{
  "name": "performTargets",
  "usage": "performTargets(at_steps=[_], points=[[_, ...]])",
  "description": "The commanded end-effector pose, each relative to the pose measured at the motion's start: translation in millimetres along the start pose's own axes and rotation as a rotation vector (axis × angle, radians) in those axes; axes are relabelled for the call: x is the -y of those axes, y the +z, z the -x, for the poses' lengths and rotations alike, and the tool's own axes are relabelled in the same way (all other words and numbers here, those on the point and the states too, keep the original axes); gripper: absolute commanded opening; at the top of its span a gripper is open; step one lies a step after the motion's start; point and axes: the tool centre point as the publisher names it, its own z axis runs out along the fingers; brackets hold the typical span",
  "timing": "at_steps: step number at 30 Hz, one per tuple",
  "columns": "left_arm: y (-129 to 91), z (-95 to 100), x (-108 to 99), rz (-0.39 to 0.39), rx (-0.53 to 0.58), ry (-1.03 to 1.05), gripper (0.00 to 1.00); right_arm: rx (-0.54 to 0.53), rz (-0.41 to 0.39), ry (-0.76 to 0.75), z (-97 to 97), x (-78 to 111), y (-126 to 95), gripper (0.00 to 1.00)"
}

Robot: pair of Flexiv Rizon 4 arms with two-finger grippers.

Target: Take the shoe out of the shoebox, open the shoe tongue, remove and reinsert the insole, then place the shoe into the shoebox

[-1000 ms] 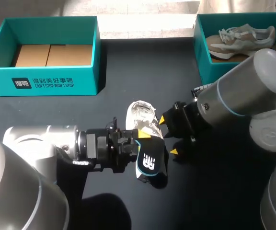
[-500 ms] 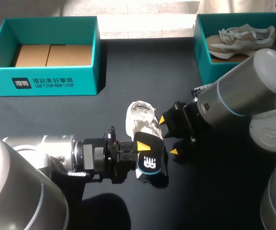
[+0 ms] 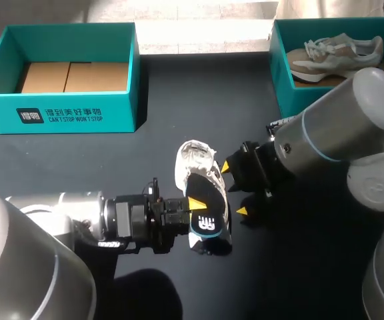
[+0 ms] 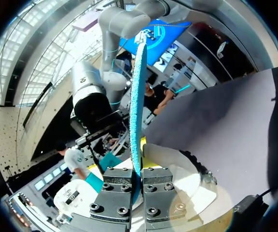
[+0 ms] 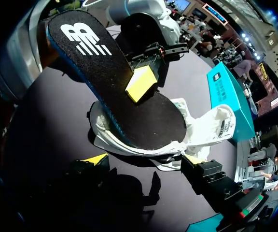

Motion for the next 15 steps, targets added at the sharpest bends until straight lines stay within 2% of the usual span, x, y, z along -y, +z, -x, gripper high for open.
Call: performTargets(at_steps=[1,8,15], points=[[4.6,6.7,-12.3,0.001,0.009,0.004,0.0,0.002,0.0,0.0,-1.4,0.0,0.0,1.0],[14.3,21.6,-24.4,0.01,0.014,0.015,0.0,0.002,0.0,0.0,-1.4,0.0,0.0,1.0],[11.9,19.5,-39.3,0.047,0.003,0.002,0.0,0.002,0.0,0.0,-1.4,0.0,0.0,1.0]])
